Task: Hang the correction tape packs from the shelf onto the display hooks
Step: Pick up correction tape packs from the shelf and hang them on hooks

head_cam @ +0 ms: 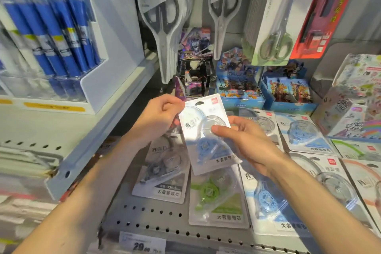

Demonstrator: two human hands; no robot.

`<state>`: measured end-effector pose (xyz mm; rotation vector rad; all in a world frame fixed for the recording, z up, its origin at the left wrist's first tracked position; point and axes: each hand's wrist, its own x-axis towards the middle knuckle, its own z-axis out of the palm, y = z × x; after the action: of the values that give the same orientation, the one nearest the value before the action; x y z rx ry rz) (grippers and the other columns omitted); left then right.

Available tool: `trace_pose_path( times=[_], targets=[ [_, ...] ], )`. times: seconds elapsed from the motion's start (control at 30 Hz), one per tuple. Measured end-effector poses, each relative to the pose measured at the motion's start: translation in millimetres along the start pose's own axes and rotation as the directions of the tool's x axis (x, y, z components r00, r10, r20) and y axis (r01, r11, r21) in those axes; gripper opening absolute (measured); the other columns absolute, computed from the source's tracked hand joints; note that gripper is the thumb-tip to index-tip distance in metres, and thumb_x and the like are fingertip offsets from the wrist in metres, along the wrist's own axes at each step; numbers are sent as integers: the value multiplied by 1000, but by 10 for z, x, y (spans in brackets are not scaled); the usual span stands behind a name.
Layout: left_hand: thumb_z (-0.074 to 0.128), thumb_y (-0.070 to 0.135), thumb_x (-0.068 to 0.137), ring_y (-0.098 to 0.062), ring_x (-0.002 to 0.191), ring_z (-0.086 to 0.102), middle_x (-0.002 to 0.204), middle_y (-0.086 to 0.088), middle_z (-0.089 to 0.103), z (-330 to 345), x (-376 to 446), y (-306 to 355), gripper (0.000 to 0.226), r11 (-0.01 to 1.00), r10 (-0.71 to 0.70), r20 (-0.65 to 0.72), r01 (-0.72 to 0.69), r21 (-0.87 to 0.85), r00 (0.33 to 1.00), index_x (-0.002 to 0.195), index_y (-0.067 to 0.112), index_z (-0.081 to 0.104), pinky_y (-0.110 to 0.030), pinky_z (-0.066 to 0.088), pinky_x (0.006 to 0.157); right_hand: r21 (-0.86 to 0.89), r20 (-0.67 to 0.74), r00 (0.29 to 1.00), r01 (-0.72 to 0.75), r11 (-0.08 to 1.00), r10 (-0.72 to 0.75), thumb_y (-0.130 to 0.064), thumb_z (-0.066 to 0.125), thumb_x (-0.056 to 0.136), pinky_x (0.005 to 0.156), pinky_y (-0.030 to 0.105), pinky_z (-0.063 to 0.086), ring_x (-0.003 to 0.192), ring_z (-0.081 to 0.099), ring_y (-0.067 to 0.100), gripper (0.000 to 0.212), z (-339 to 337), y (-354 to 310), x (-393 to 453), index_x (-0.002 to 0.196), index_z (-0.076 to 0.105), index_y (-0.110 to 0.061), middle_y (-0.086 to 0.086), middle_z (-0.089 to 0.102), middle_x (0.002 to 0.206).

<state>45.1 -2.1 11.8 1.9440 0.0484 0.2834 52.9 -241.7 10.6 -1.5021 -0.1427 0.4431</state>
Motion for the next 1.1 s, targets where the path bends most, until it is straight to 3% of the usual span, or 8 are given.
trace_pose_path(
  times=[0.17, 0.23, 0.37, 0.57, 0.7, 0.87, 0.97, 1.1],
  targets=[
    [58, 35, 95, -4, 86, 60, 92, 18, 62, -150, -94, -308, 9, 857, -212, -55, 213, 470, 976, 90, 35, 64, -21, 45, 60, 25, -19, 1000, -16, 1000, 17, -12, 75, 91, 74, 19, 57, 88, 78, 10, 28, -45, 31, 34, 117, 68, -3, 3, 82, 100],
    [60, 38, 95, -4, 85, 60, 95, 15, 61, -165, -109, -412, 8, 802, -248, -44, 231, 550, 968, 90, 34, 64, -21, 43, 59, 34, -32, 999, -26, 999, 27, -13, 76, 91, 85, 25, 57, 99, 77, 16, 28, -53, 59, 38, 117, 68, -5, 5, 82, 104],
    [61, 47, 93, -6, 86, 62, 93, 11, 62, -176, -100, -504, 16, 764, -306, -36, 268, 588, 951, 90, 32, 62, -26, 49, 63, 21, -30, 999, -36, 999, 36, -14, 76, 91, 74, 16, 54, 89, 77, 7, 24, -25, 70, 20, 113, 69, -7, 3, 82, 102],
    [61, 47, 95, -9, 90, 64, 97, 7, 65, -188, -150, -430, 16, 864, -335, -7, 310, 396, 942, 97, 31, 57, -24, 46, 62, 27, -18, 999, -41, 999, 42, -13, 74, 93, 67, 15, 56, 88, 78, 8, 18, -25, 71, -13, 110, 70, -9, 3, 82, 103],
    [64, 39, 99, -10, 93, 69, 103, 0, 69, -195, -188, -188, 17, 957, -284, -53, 286, 45, 957, 109, 26, 61, -27, 53, 64, 86, -7, 999, -32, 996, 33, -14, 73, 94, 84, 26, 53, 99, 77, 11, 24, -17, 65, -22, 118, 69, -9, 2, 81, 107],
    [64, 36, 99, -4, 35, 40, 52, 12, 54, -149, -145, 101, 8, 981, -181, -218, 160, -110, 959, 102, 29, 67, -17, 29, 31, 220, 18, 999, 22, 975, -27, -15, 70, 94, 74, 20, 60, 101, 77, 13, 24, -21, -38, -54, 118, 68, -12, 4, 80, 112],
    [62, 33, 100, -5, 29, 24, 36, 11, 38, -98, -93, 212, 8, 970, -152, -259, 93, -224, 954, 102, 27, 67, -16, 19, 33, 352, 40, 999, 12, 936, -28, -21, 77, 84, 73, 35, 64, 104, 77, 27, 48, -66, -92, -86, 127, 63, -6, 16, 77, 119],
    [63, 32, 100, -5, 29, 24, 36, 11, 41, 69, -53, 339, 12, 959, -118, -284, 36, -279, 951, 106, 23, 66, -17, 19, 32, 380, 65, 994, 62, 923, -93, -18, 71, 89, 70, 32, 63, 101, 78, 28, 37, -41, -89, -136, 123, 67, -2, 18, 78, 115]
  ],
)
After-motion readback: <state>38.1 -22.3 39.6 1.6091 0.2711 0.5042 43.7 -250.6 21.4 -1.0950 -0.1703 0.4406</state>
